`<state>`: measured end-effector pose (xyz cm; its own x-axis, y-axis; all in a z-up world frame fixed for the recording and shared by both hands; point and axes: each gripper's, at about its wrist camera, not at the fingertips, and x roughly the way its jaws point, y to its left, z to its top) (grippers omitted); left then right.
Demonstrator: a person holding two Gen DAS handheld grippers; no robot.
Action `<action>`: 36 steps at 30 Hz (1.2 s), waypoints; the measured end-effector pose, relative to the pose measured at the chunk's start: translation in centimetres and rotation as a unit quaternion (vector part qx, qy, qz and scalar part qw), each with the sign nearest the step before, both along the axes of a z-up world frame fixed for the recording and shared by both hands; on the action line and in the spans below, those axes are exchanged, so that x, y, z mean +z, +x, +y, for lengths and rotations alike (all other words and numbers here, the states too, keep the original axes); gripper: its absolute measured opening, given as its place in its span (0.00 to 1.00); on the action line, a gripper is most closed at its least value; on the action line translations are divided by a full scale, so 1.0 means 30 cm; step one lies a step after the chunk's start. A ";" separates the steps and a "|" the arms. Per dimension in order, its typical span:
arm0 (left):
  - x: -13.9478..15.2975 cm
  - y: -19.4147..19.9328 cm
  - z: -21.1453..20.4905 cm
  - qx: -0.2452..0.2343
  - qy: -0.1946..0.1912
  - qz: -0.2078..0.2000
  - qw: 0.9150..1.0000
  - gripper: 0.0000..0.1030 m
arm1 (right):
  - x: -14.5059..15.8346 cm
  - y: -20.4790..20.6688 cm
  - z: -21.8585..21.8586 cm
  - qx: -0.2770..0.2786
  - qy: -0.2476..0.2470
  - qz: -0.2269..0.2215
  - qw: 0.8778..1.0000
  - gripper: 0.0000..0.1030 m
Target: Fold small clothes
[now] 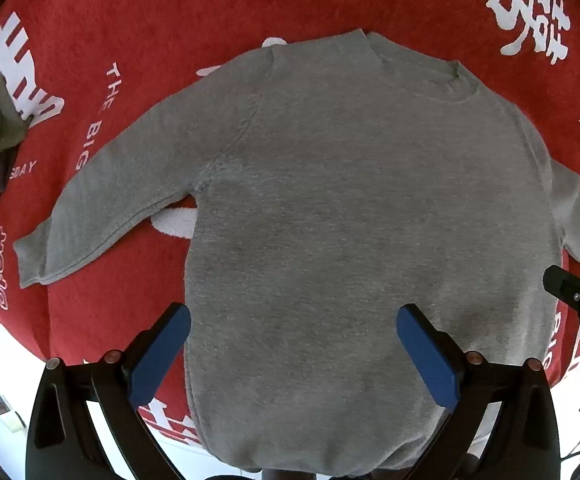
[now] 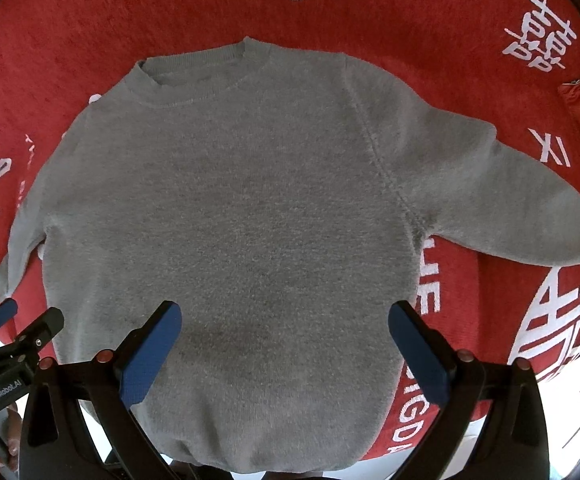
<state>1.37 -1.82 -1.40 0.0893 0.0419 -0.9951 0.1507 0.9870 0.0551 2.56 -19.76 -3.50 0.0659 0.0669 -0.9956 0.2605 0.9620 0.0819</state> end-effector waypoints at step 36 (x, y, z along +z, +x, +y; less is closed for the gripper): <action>-0.068 0.051 0.320 0.132 -0.103 0.010 0.986 1.00 | -0.022 0.073 0.166 0.031 0.026 -0.017 0.999 1.00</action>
<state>2.89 7.78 -3.45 0.0835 -0.1426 -0.9863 -0.1140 0.9819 -0.1516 4.76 -14.77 -4.17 0.0939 0.1239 -0.9878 0.1965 0.9704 0.1404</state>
